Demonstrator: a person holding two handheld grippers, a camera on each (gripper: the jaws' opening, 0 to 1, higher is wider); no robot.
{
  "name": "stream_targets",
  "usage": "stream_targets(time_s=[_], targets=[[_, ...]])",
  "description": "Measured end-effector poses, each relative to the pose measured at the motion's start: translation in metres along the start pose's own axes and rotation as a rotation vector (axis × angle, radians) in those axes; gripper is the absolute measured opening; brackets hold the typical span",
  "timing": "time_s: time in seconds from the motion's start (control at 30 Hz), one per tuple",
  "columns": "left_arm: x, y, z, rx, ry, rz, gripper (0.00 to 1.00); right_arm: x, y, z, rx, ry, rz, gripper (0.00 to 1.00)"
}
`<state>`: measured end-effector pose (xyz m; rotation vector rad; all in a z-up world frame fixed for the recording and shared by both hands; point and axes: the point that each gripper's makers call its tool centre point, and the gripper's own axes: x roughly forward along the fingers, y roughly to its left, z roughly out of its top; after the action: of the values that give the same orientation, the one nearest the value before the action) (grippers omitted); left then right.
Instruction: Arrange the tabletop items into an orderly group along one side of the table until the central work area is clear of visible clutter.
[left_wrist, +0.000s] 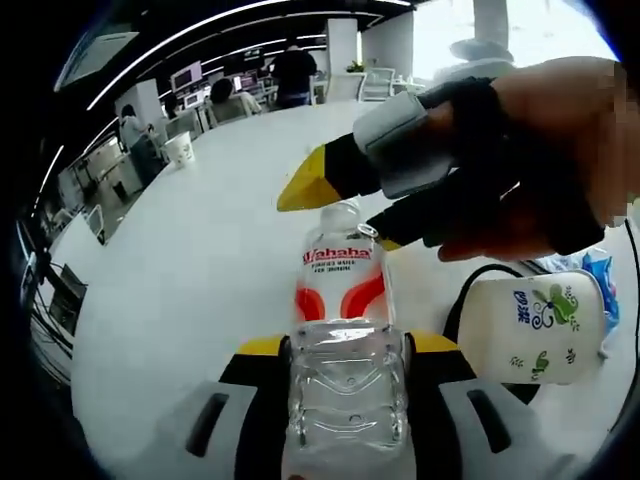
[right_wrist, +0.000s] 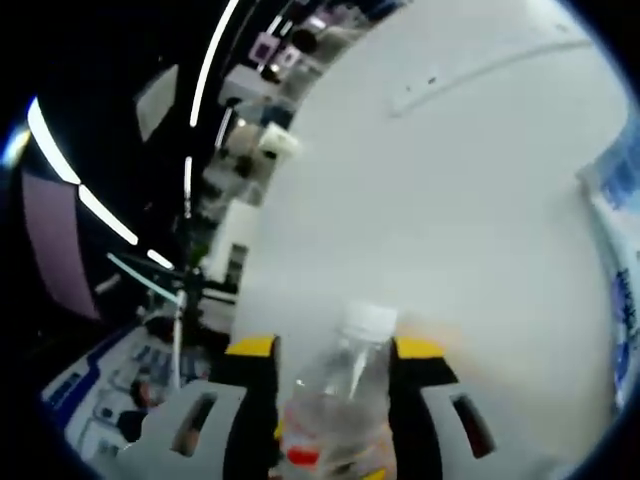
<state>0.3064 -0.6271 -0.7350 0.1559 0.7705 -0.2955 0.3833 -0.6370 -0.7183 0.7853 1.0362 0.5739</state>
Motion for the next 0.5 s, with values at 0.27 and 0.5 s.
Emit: stream_targets(time_s=[0.27,0.5], targets=[[0.000,-0.007,-0.002,0.138,-0.018,0.017,0.45,0.006,-0.010,0.005,-0.013,-0.038,-0.082,0.25],[-0.001,-0.005,-0.004,0.049,-0.032,0.003,0.44,0.002,-0.006,0.008,-0.018,-0.078,-0.048,0.19]])
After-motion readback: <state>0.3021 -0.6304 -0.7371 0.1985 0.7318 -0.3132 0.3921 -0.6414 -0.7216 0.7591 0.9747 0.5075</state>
